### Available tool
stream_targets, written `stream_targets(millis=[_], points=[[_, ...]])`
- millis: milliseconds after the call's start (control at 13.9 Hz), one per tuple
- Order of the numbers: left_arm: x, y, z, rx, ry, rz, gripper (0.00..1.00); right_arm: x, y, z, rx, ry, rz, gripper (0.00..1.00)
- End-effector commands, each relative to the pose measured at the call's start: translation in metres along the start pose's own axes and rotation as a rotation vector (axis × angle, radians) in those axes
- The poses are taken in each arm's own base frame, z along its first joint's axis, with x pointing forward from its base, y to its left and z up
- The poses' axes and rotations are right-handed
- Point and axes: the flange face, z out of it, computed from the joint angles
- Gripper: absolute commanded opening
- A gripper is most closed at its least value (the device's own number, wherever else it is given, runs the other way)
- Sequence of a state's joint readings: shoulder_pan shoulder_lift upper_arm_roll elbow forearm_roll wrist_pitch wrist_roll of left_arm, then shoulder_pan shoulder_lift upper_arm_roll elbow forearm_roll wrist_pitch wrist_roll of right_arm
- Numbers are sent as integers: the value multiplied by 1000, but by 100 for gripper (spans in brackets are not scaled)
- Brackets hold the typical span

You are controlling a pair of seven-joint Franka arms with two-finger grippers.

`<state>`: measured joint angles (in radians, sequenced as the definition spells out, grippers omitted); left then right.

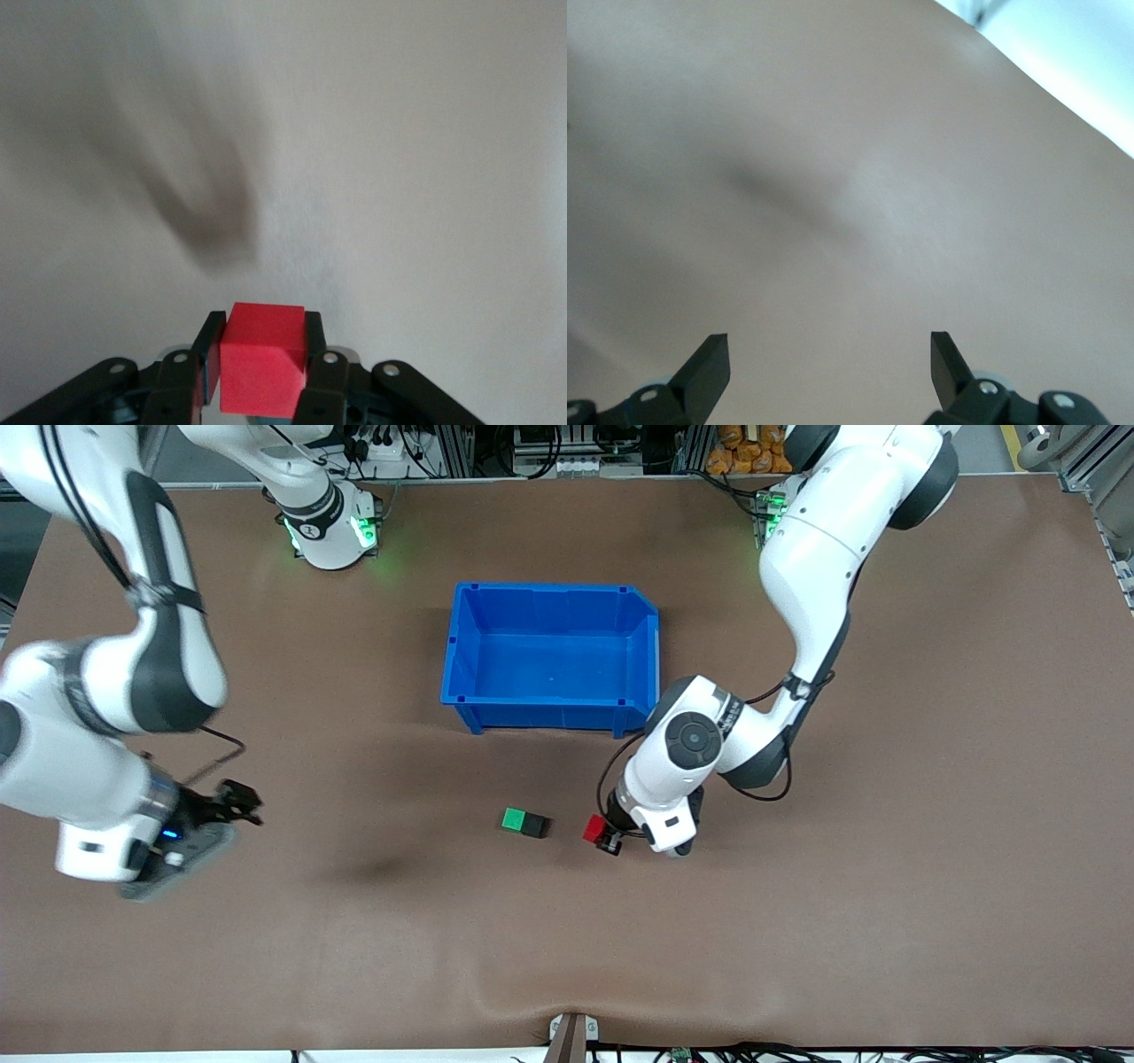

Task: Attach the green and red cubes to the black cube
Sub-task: 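Release the green cube and raise the right gripper while the left gripper carries red, then press the red cube against the black cube and open the left gripper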

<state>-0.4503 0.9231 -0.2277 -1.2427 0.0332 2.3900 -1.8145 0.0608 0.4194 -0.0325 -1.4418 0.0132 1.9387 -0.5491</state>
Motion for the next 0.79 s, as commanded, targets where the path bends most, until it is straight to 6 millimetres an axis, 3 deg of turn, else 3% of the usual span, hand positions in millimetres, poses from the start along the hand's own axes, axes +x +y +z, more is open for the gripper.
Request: stream_targets(millis=[0, 287, 574, 717], points=[[-20, 6, 23, -41, -22, -37, 0, -56, 3, -28, -1, -16, 167, 100], [-28, 2, 38, -87, -44, -57, 0, -95, -18, -80, 58, -142, 398, 100], [-35, -5, 52, -73, -46, -55, 0, -118, -40, -122, 67, -190, 503, 100], [-37, -6, 51, -74, -49, -60, 0, -117, -43, -128, 63, -178, 499, 100]])
